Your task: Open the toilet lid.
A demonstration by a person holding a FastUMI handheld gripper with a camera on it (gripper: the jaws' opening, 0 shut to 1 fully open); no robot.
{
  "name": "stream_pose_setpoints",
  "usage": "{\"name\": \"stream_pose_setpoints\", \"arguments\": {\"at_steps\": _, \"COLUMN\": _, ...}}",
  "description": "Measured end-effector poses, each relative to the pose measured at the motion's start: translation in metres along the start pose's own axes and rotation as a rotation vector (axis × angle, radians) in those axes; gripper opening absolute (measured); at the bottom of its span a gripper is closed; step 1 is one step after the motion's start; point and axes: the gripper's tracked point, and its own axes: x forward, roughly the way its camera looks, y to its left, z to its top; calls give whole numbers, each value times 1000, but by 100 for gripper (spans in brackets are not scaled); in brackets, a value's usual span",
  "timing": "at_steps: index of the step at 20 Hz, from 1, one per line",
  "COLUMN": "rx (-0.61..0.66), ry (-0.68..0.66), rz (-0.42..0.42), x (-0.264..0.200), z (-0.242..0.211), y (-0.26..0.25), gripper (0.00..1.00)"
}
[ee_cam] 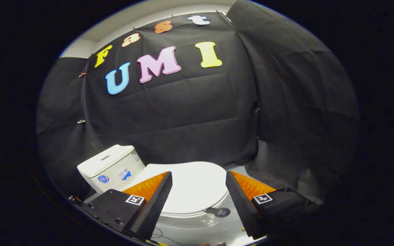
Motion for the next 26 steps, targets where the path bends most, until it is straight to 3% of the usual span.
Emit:
{"name": "stream_pose_setpoints", "arguments": {"at_steps": 6, "rx": 230, "ry": 150, "rz": -59, "x": 11, "z": -60, "y": -48, "gripper": 99}}
{"name": "stream_pose_setpoints", "arguments": {"at_steps": 13, "rx": 488, "ry": 282, "rz": -72, "x": 45, "z": -113, "y": -78, "gripper": 99}}
{"name": "stream_pose_setpoints", "arguments": {"at_steps": 17, "rx": 696, "ry": 317, "rz": -50, "x": 58, "z": -131, "y": -85, "gripper": 97}}
{"name": "stream_pose_setpoints", "arguments": {"at_steps": 20, "rx": 776, "ry": 322, "rz": -23, "x": 68, "z": -139, "y": -82, "gripper": 94}}
{"name": "stream_pose_setpoints", "arguments": {"at_steps": 24, "rx": 814, "ry": 395, "rz": -61, "x": 83, "z": -163, "y": -90, "gripper": 50}}
{"name": "stream_pose_setpoints", "arguments": {"at_steps": 26, "rx": 922, "ry": 387, "rz": -80, "x": 86, "z": -155, "y": -92, "gripper": 28}}
